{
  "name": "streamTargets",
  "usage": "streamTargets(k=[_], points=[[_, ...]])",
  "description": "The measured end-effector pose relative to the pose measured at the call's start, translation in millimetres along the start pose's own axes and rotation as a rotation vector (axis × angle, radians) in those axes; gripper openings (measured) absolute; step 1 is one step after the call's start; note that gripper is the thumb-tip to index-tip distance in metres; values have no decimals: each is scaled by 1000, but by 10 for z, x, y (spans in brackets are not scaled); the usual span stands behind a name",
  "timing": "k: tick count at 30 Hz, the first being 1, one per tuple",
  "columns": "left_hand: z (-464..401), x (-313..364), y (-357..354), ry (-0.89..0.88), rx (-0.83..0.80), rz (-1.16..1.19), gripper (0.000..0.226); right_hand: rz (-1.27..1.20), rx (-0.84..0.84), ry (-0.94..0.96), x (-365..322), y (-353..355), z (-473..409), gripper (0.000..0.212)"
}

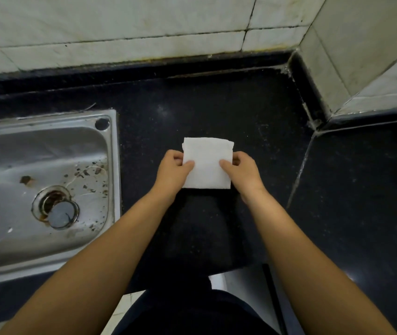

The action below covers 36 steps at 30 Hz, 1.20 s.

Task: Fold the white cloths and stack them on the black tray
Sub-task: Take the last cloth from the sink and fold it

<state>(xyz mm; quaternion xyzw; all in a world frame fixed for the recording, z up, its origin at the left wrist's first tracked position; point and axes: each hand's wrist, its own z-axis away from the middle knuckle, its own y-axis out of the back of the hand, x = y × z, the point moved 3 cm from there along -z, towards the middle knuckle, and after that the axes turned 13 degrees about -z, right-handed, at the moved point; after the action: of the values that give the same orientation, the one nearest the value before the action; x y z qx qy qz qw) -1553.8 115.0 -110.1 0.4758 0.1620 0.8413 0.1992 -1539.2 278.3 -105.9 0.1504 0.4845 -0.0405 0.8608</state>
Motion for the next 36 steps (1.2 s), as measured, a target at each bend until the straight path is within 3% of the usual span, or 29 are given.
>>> streamTargets(k=[3, 8, 17, 23, 31, 36], points=[[184, 53, 0, 46, -128, 253, 33, -189, -17, 18, -79, 176, 240, 22], [526, 146, -135, 102, -351, 423, 10, -371, 44, 40, 27, 520, 729, 9], [1455, -102, -344, -98, -646, 163, 8, -719, 338, 117, 856, 707, 2190, 11], [2377, -661, -596, -183, -941, -18, 13, -945, 722, 85, 1732, 555, 3465, 14], [4359, -1518, -1375, -342, -1332, -371, 21, -1083, 1197, 66, 2990, 607, 5739, 15], [5954, -2430, -1788, -402, -1565, -575, 21, -1165, 1473, 40, 3921, 477, 7341, 14]])
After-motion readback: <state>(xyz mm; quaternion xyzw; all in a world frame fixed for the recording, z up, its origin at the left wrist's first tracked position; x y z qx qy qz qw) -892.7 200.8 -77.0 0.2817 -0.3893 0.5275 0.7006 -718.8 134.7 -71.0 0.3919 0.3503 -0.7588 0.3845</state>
